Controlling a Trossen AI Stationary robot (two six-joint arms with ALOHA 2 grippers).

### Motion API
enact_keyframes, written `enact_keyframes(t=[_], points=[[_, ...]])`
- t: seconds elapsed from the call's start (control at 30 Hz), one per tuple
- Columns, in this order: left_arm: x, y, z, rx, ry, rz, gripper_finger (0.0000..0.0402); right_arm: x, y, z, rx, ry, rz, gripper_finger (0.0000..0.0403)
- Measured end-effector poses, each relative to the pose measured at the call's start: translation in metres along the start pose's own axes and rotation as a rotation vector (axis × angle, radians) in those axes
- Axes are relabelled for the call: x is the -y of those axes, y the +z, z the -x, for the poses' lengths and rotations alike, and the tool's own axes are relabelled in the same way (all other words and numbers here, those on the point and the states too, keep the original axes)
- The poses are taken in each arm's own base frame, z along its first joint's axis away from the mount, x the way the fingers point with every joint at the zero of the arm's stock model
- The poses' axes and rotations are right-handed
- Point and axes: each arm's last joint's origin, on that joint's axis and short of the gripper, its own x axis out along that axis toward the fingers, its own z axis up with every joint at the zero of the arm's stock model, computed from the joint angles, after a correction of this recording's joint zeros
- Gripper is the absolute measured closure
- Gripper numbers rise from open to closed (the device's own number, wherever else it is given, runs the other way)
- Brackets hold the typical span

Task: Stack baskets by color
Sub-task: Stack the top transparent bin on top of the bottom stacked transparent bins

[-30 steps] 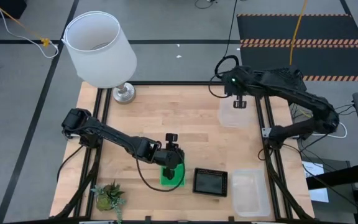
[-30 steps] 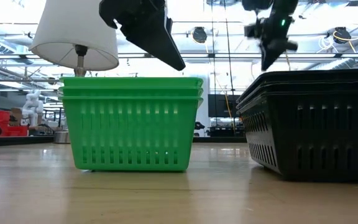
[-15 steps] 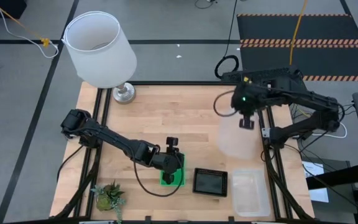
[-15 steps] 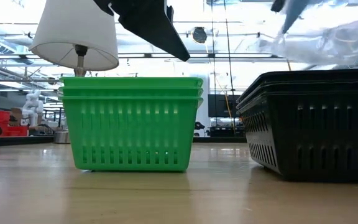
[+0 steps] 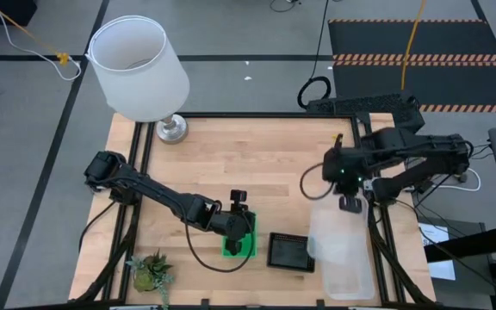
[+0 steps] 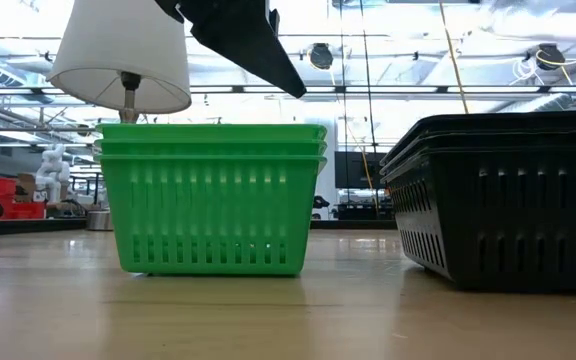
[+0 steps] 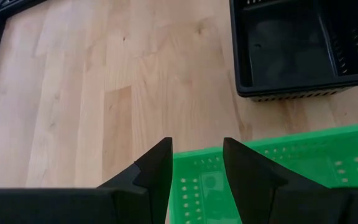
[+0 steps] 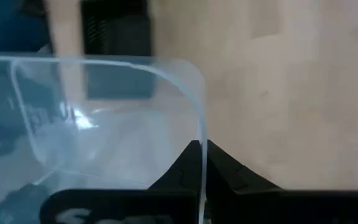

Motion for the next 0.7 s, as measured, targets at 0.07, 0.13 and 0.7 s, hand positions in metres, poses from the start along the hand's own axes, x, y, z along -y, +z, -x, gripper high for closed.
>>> enact_keyframes(t=[0.07,0.13,0.7], points=[[0.000,0.001,0.000,0.005,0.000,0.002,0.0257,-0.008,-0.002,-0.003,-0.031,0.048,0.022,0.0403],[0.000,0.001,0.000,0.007,0.000,0.004,0.0257,-0.018,-0.002,-0.007,-0.061,0.066,0.040,0.0403],[0.000,0.002,0.000,0.016,0.000,0.011,0.0256,-0.058,-0.028,-0.076,-0.247,0.060,0.044,0.0403]])
